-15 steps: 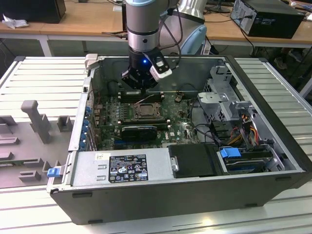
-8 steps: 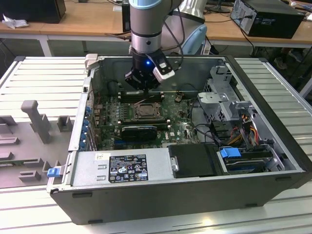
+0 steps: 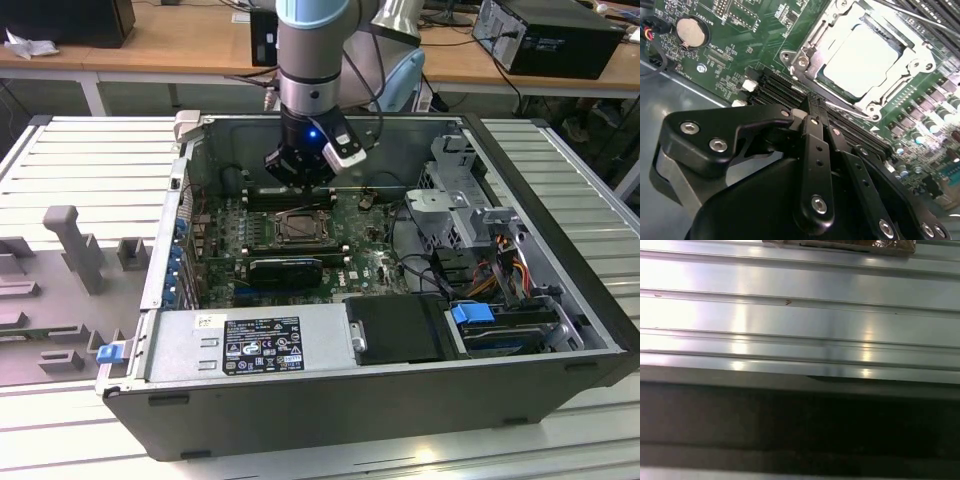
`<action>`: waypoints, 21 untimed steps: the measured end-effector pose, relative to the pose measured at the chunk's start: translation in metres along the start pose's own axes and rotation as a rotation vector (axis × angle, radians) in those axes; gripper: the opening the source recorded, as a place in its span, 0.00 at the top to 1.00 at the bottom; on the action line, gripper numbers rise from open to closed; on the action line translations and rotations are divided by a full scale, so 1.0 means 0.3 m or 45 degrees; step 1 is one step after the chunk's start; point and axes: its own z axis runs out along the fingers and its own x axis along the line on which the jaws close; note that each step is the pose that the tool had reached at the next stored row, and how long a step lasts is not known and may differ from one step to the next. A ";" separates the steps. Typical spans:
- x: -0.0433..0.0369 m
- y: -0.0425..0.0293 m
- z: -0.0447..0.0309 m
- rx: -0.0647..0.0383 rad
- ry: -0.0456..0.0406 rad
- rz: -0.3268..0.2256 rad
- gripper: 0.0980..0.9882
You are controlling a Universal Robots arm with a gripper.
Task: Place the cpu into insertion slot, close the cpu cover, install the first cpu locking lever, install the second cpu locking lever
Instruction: 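Install the first cpu locking lever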
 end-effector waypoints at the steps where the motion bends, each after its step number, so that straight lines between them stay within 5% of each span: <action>1: -0.002 0.000 0.003 0.000 0.000 0.000 0.99; 6: -0.007 -0.001 0.023 0.002 0.000 0.000 0.99; 17: -0.008 -0.007 0.024 0.004 -0.001 0.026 0.99; 21: -0.008 -0.007 0.027 0.021 0.000 0.026 0.99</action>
